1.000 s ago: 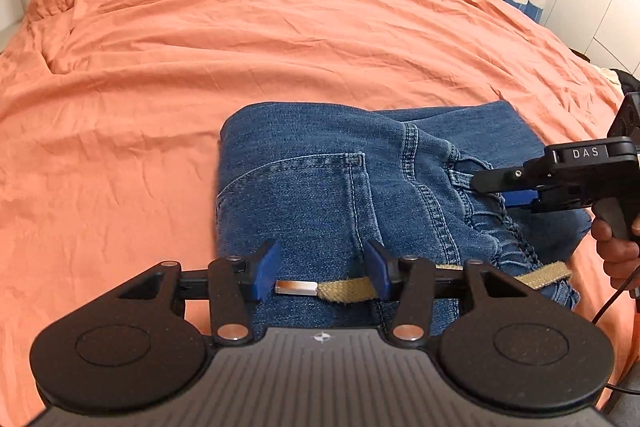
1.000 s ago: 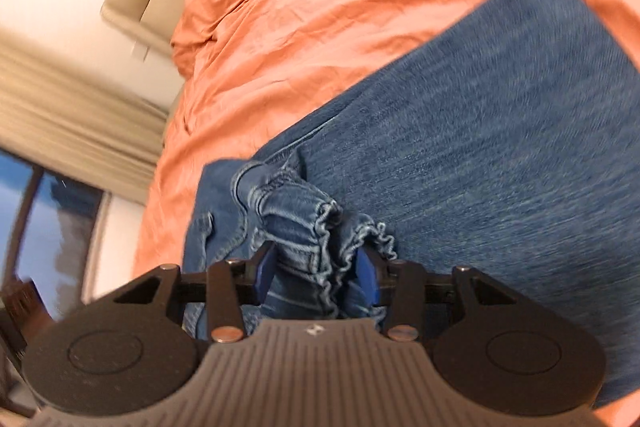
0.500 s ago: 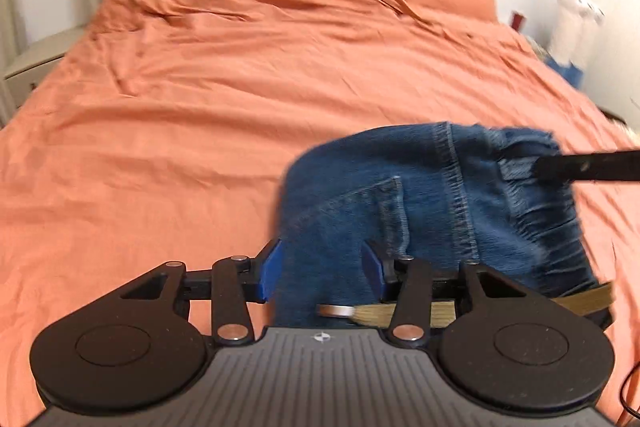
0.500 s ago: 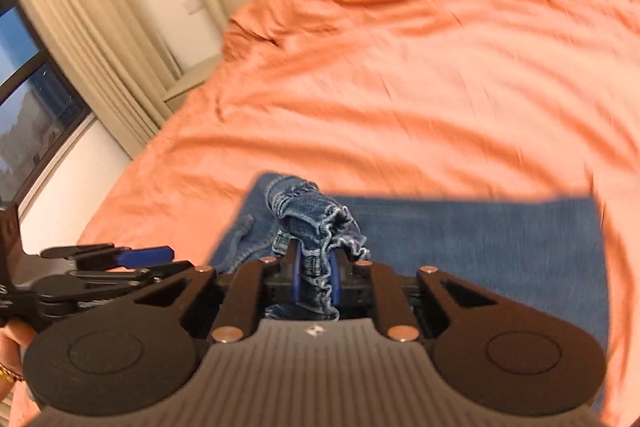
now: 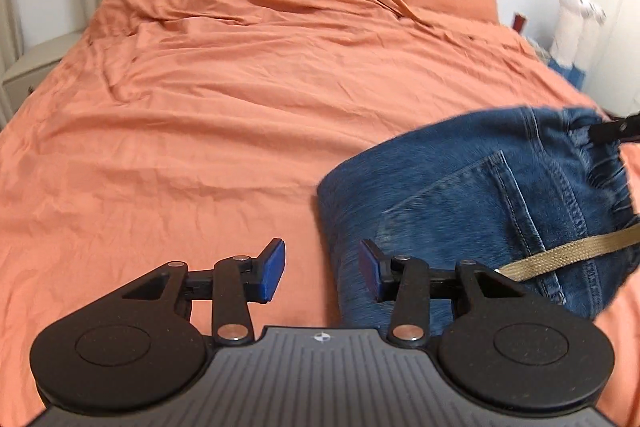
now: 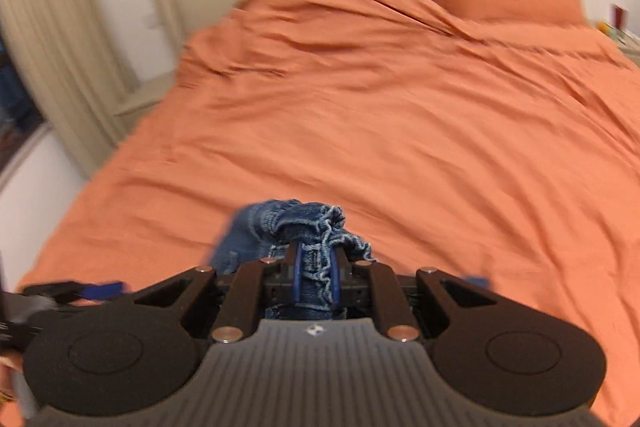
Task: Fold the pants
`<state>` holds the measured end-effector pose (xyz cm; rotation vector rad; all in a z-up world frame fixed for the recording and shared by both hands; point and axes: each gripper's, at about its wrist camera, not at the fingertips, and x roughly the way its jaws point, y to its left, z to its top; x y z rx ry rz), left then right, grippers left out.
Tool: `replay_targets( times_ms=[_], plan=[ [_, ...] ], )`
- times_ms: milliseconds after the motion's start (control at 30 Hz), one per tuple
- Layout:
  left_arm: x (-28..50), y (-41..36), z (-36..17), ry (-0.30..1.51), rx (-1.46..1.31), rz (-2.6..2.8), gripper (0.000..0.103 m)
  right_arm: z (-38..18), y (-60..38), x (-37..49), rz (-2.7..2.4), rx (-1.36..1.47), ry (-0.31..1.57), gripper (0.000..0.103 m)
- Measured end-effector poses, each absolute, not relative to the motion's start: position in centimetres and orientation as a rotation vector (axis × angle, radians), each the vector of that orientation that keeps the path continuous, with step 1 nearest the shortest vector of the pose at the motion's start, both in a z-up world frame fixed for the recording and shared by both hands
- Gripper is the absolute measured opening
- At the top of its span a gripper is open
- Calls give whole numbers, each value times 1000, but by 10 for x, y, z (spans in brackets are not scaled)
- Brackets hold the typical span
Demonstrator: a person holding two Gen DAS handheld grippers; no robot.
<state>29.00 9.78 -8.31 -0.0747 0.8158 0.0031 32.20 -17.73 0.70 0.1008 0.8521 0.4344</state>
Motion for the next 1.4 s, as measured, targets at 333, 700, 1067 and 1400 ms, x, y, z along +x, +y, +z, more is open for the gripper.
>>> replay_targets(
  times_ms=[333,700,1067,1400],
  plan=[
    [315,64,-115,862,2,-49,50,-108,-239,353,286,170,993,6],
    [309,46,-102,861,-3,-55,49,-125,-229,367,218,97,1033,17],
    [225,33,-78,870,87,-150,54,-75,-254,254,310,220,863,25],
    [176,14,-127,900,263,-129,57,-120,-235,210,167,358,750,25]
  ],
)
